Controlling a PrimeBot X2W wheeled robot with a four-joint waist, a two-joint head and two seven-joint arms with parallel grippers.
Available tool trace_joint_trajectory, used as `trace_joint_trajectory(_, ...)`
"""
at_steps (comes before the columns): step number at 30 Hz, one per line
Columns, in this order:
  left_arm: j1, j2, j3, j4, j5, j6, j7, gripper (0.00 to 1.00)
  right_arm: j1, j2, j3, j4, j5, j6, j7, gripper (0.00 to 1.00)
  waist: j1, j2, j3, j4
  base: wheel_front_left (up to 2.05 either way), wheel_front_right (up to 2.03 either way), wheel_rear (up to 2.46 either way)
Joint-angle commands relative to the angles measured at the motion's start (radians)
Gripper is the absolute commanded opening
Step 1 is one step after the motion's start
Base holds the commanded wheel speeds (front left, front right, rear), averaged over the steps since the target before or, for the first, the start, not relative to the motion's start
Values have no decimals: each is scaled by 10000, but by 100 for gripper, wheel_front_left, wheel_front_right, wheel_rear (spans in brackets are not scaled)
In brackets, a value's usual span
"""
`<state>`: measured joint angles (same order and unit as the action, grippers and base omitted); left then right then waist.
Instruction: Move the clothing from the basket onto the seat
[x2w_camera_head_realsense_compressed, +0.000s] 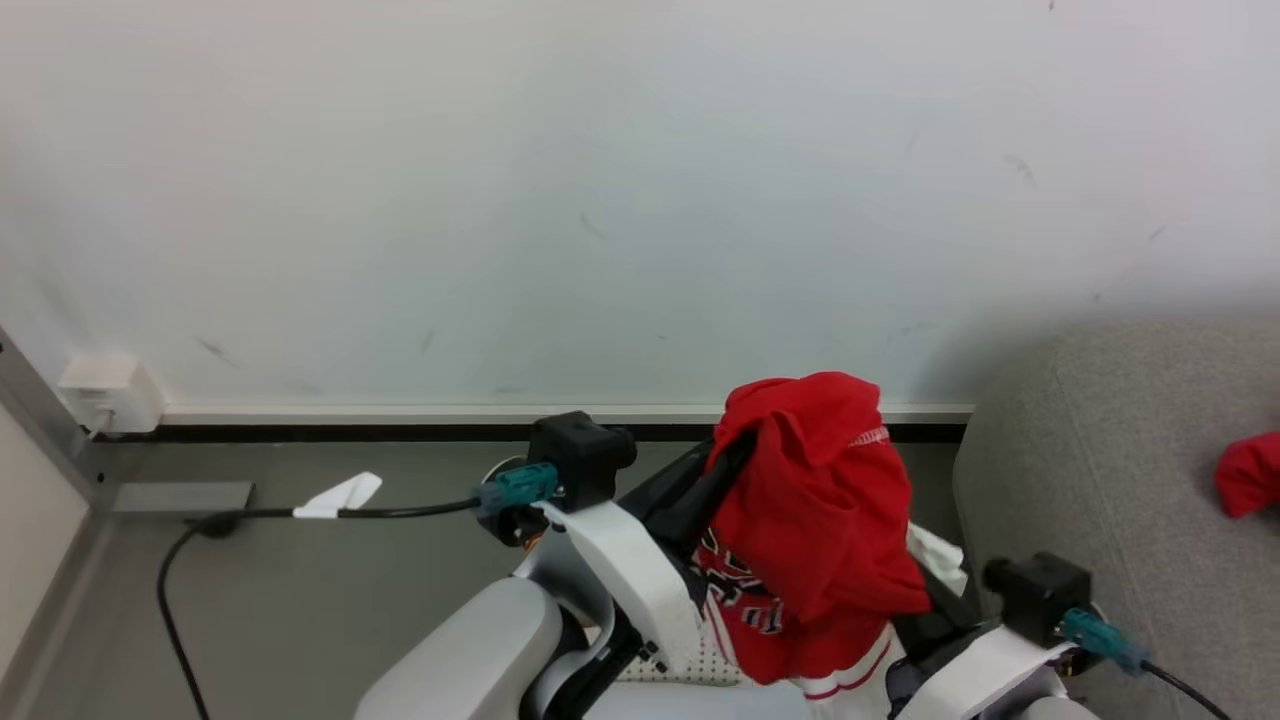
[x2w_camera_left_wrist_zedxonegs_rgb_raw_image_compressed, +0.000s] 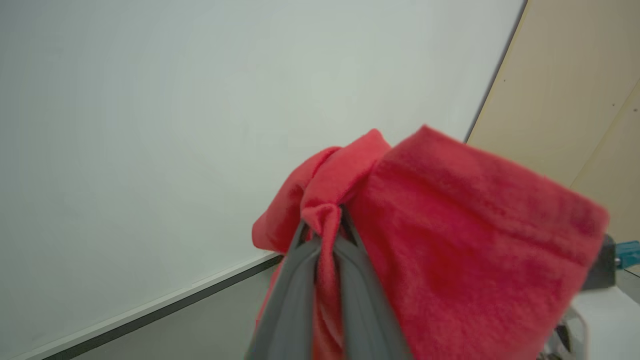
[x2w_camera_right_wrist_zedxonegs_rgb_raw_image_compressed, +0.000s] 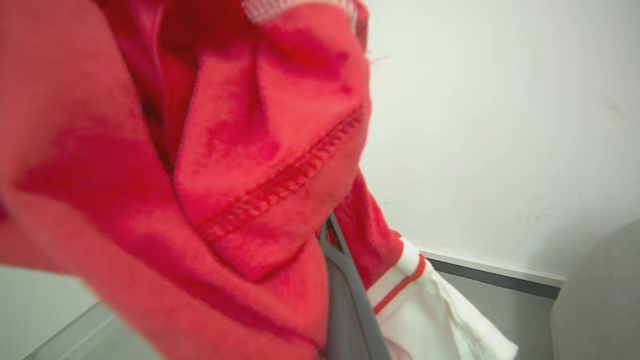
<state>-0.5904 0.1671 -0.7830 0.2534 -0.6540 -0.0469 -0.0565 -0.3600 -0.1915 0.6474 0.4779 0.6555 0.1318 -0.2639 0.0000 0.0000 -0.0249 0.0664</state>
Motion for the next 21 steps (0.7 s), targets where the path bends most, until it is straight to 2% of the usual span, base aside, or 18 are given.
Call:
trace_joint_trajectory(1, 233, 89, 0, 17, -150, 38, -84, 0, 187, -100, -389, -295, -173, -23, -6, 0, 0, 0, 20, -168, 0, 0, 0)
trace_joint_trajectory(8, 738, 102, -258, 138, -156, 45, -184, 1, 780, -200, -2221, -1454, -604, -23, -5, 0, 0, 0, 9, -597, 0, 0, 0)
trace_joint_trajectory(9, 773, 78, -300, 133, -125, 34, -256, 35, 823, -219, -2412, -1594, -670, -23, -5, 0, 0, 0, 10, -657, 0, 0, 0)
trace_joint_trajectory(10, 815, 51, -342, 126, -115, -10, -298, 49, 861, -239, -2620, -1740, -738, -23, -6, 0, 0, 0, 12, -723, 0, 0, 0)
trace_joint_trajectory(11, 853, 33, -358, 129, -122, -8, -361, 87, 903, -265, -2766, -1843, -812, -23, -5, 0, 0, 0, 13, -796, 0, 0, 0)
trace_joint_trajectory(12, 858, 29, -378, 133, -101, -14, -411, 100, 934, -296, -2894, -1953, -851, -23, -5, 0, 0, 0, 18, -874, 0, 0, 0)
trace_joint_trajectory(21, 686, 76, -666, 145, 299, -90, -736, 100, 949, -825, -4163, -2554, -979, -23, -5, 0, 0, 0, 168, -1805, 0, 0, 0)
